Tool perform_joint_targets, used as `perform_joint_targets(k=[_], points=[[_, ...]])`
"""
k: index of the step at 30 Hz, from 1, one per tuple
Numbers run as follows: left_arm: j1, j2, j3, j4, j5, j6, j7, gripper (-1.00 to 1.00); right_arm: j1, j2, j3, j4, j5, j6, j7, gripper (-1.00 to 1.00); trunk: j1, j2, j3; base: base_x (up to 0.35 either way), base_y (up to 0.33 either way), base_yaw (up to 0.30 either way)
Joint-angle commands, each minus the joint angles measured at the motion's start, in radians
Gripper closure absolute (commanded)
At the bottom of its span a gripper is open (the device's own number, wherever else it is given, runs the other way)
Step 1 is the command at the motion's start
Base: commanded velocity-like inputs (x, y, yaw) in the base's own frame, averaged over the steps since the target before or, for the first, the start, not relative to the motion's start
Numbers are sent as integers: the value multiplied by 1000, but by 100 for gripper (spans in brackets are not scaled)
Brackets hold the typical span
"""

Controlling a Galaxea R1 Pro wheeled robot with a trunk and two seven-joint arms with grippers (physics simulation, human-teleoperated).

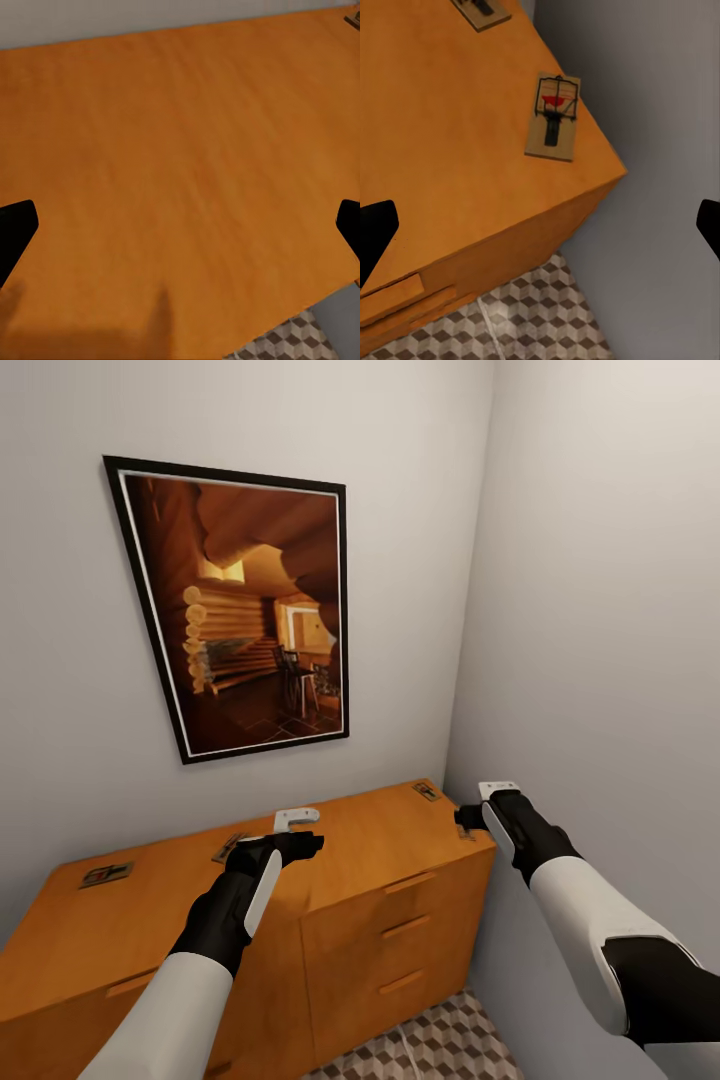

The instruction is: Take the four mousetraps from the cabinet in the bathroom and place them on the bathroom floor. Make sure all four end up on the same floor surface, and ensure that at least two of them are either under or directly next to the same bathroom sink.

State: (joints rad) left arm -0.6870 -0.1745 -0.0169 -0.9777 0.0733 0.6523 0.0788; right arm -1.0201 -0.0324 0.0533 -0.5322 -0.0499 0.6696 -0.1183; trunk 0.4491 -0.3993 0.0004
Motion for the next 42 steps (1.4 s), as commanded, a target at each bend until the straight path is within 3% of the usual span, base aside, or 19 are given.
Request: perform_joint_targets(k=[1,37,42], points=[[0,0,-1,-1,8,4,8,-100,0,-1,5,-2,-5,5,-5,-100,1,-1,0,264,0,0],[0,0,-2,-1,8,6,11,-100,-1,-1,1,-3,-7,10,-11,-100,1,-1,0,38,-4,0],[0,0,-1,-1,8,7,11,-100,0,-4,-6,-3,-7,39,-11,-100,1,-1,0,133,-29,0]])
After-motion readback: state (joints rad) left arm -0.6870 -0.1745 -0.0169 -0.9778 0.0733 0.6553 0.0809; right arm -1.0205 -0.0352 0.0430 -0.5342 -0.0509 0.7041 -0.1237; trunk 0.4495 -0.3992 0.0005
